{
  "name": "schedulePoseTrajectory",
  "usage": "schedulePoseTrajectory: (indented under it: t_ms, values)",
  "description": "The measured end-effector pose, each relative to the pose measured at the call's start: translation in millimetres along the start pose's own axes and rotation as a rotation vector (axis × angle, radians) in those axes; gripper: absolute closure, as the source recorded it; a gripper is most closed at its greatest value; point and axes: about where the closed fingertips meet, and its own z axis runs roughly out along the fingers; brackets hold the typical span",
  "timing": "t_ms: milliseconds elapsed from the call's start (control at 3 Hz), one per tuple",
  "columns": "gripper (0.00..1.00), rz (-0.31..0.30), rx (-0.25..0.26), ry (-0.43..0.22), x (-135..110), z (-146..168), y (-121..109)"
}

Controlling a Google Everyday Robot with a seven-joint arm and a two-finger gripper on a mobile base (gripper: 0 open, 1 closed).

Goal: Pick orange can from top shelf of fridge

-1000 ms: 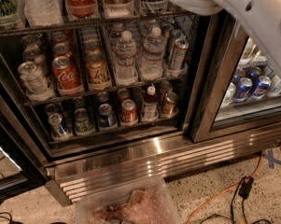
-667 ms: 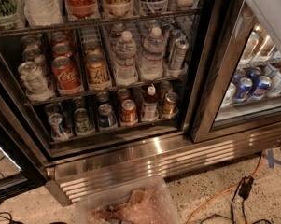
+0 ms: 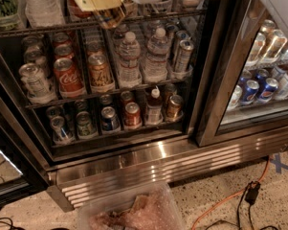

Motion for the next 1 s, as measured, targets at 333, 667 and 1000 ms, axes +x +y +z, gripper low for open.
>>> schedulePoseTrajectory:
  t_ms: [333, 667, 1000]
  values:
    - [1.0, 0.019, -0.042, 0.031, 19.4, -3.5, 13.9]
    - [1.0, 0.024, -0.057, 0.053, 29.2, -7.0, 20.0]
    - [1.0, 0.025, -0.062, 0.063, 33.1, -9.3, 22.5]
